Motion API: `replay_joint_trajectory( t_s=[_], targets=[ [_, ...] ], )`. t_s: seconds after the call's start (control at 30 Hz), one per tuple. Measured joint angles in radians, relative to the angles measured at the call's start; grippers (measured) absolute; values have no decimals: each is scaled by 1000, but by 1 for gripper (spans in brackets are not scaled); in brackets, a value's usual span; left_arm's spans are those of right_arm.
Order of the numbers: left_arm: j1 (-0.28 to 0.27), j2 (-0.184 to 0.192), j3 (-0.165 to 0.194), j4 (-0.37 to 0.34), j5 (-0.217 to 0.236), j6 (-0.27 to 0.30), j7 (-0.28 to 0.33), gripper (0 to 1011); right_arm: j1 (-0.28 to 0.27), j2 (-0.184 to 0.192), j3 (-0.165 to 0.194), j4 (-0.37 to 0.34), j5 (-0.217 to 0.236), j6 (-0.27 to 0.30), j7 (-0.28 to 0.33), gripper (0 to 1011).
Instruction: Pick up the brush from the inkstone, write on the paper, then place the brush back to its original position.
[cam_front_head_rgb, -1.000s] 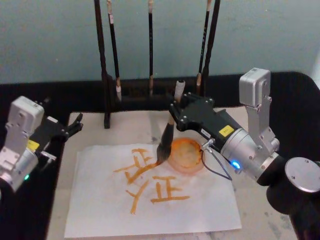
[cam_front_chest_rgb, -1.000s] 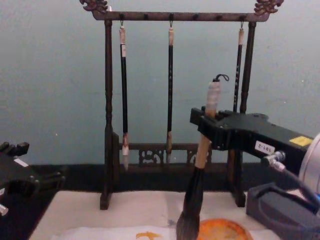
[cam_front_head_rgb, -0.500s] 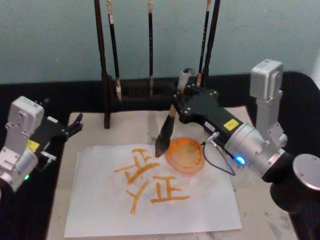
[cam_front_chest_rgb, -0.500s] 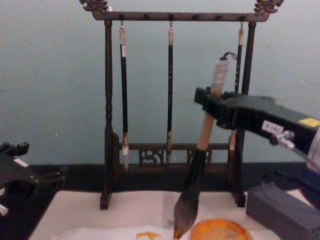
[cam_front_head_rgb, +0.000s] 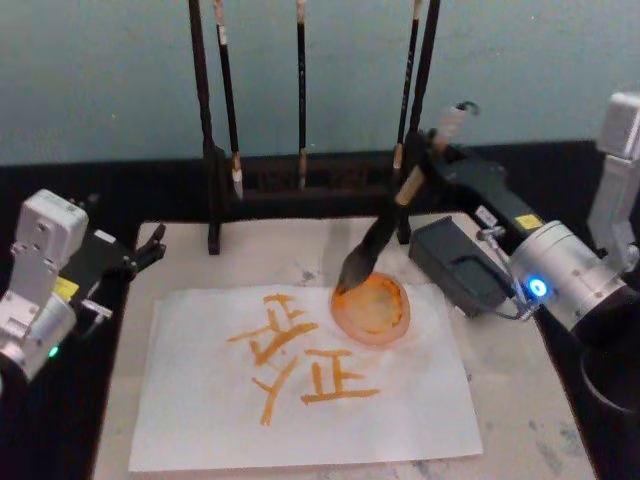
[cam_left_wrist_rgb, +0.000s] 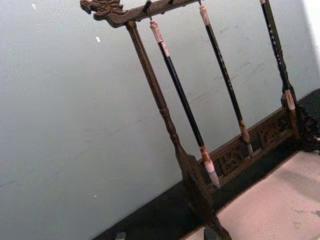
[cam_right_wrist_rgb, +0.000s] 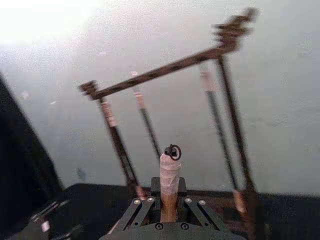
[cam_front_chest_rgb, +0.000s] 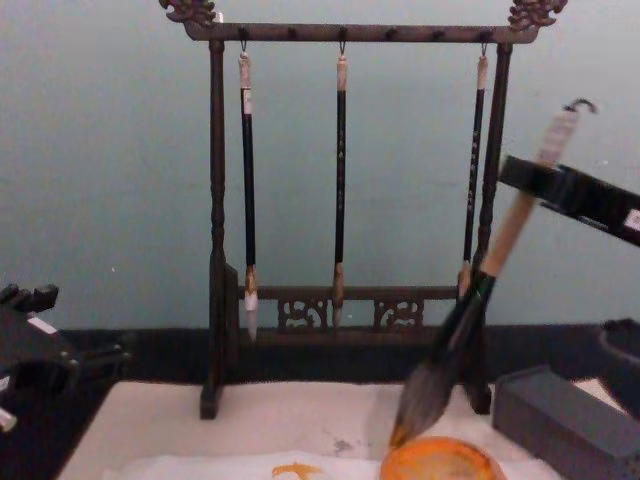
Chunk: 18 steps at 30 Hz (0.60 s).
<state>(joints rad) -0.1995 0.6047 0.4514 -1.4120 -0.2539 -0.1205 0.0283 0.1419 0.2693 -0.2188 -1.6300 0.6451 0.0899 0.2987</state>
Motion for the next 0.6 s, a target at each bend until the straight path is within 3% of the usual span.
replay_joint_trajectory(
  t_s=[0.13,0.3,0.6],
  targets=[
    [0,0,0,0,0,0,0,1010,0,-5,29,15,48,25,-23,176],
    [0,0,0,0,0,0,0,1010,4,-16,76,55,154,88,-57,176],
    [0,0,0,0,0,0,0,1010,3,-37,116,100,270,142,-99,176]
  ],
)
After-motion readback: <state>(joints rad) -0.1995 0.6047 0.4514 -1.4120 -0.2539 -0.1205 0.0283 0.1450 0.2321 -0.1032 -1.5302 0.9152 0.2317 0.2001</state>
